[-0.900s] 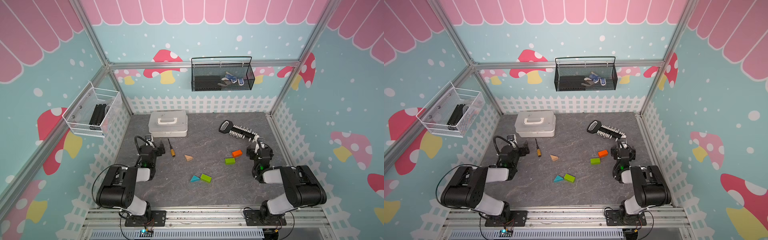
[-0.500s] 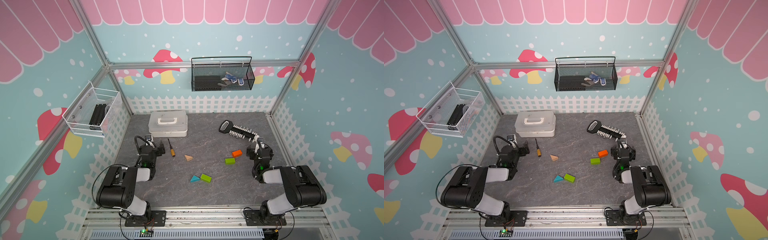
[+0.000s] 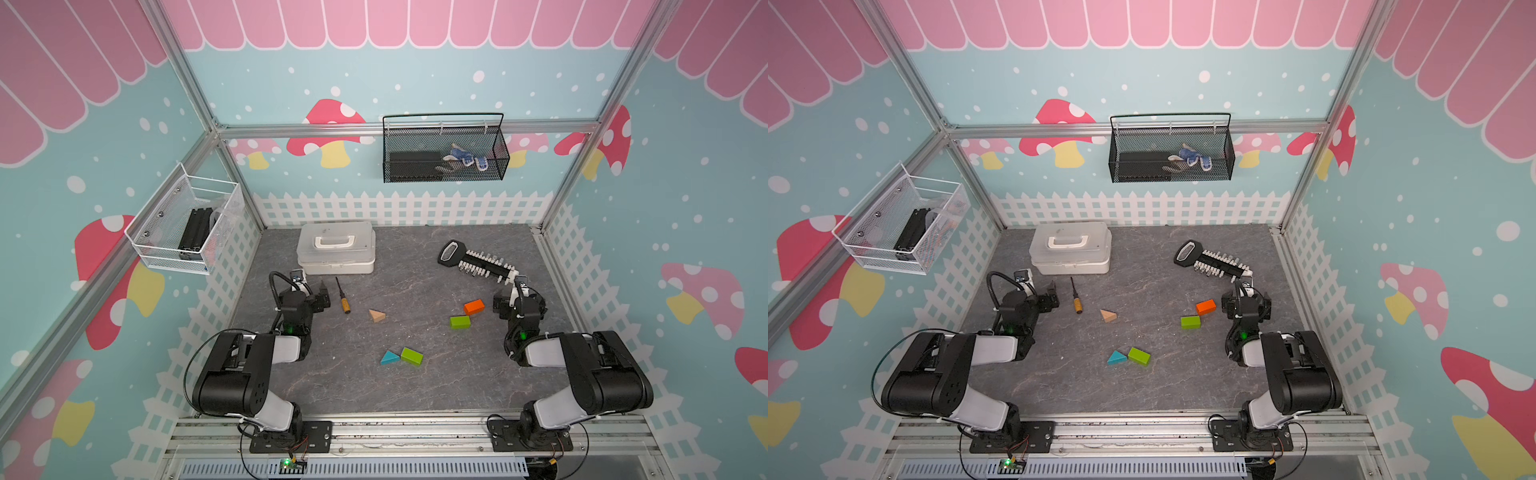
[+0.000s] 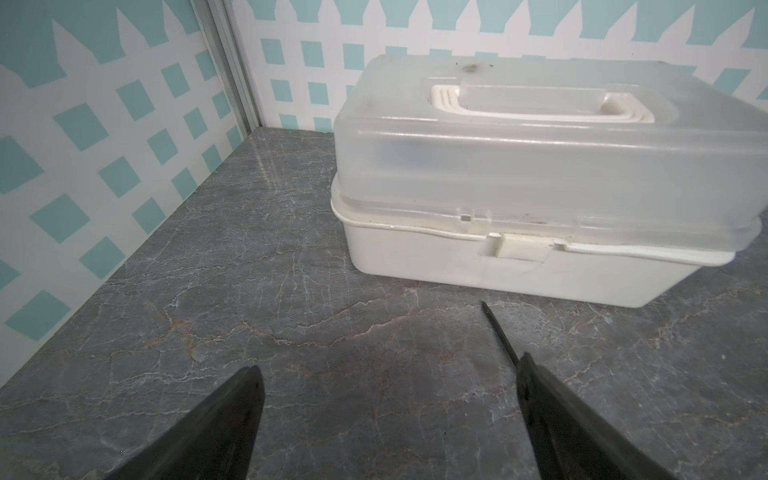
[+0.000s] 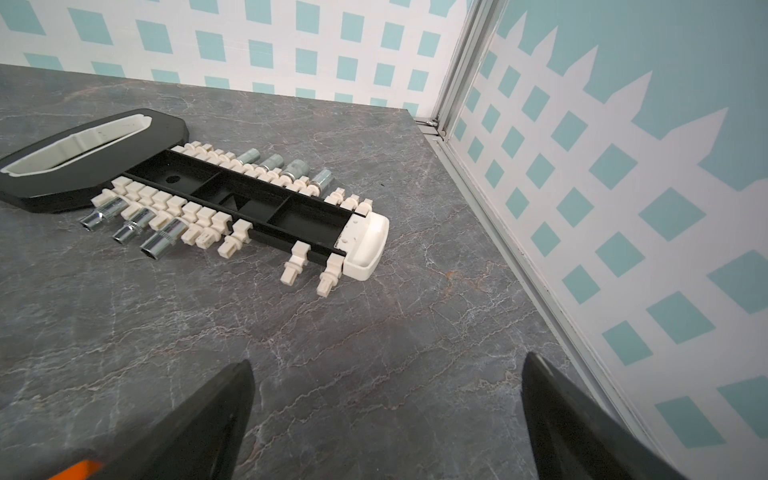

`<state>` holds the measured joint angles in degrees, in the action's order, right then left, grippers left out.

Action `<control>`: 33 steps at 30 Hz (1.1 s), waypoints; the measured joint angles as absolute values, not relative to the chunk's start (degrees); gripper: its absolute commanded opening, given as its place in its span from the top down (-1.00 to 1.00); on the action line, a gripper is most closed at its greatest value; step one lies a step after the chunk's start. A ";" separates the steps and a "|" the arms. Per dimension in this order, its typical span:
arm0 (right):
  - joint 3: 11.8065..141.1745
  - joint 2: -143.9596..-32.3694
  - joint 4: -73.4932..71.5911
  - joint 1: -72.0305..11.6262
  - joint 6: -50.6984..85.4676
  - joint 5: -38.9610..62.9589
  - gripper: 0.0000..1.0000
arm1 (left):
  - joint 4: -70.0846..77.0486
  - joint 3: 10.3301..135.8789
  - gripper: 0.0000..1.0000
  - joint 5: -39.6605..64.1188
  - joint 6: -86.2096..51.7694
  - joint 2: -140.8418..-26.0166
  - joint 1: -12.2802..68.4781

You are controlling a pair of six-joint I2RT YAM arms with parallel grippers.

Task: Assemble a piece of candy with building blocks
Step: Pick up the building block from the center of the board.

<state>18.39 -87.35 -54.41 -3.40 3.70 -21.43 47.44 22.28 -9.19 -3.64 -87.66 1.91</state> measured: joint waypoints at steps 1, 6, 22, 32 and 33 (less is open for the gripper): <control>18.39 -87.35 -54.41 -3.40 3.70 -21.43 -0.98 | 47.44 22.31 -0.98 -8.99 -3.64 -87.66 1.85; 18.39 -87.26 -54.35 -3.42 3.73 -21.61 -0.98 | 46.89 22.44 -0.98 -7.94 -3.84 -87.50 0.82; 41.19 -44.66 -12.71 -0.73 18.06 -30.81 -0.95 | 10.22 46.50 -0.71 -2.52 -22.79 -58.54 -4.45; 60.77 -58.65 18.57 -7.33 20.40 -20.25 -0.92 | -8.25 62.22 -0.74 -4.34 -15.94 -68.18 15.68; 60.71 -60.12 21.78 -9.63 21.10 -20.71 -0.92 | -9.19 63.26 -0.74 -4.49 -15.53 -69.52 16.62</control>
<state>60.71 -60.12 21.78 -9.63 21.10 -20.71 -9.19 63.26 -4.49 -15.53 -69.52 16.62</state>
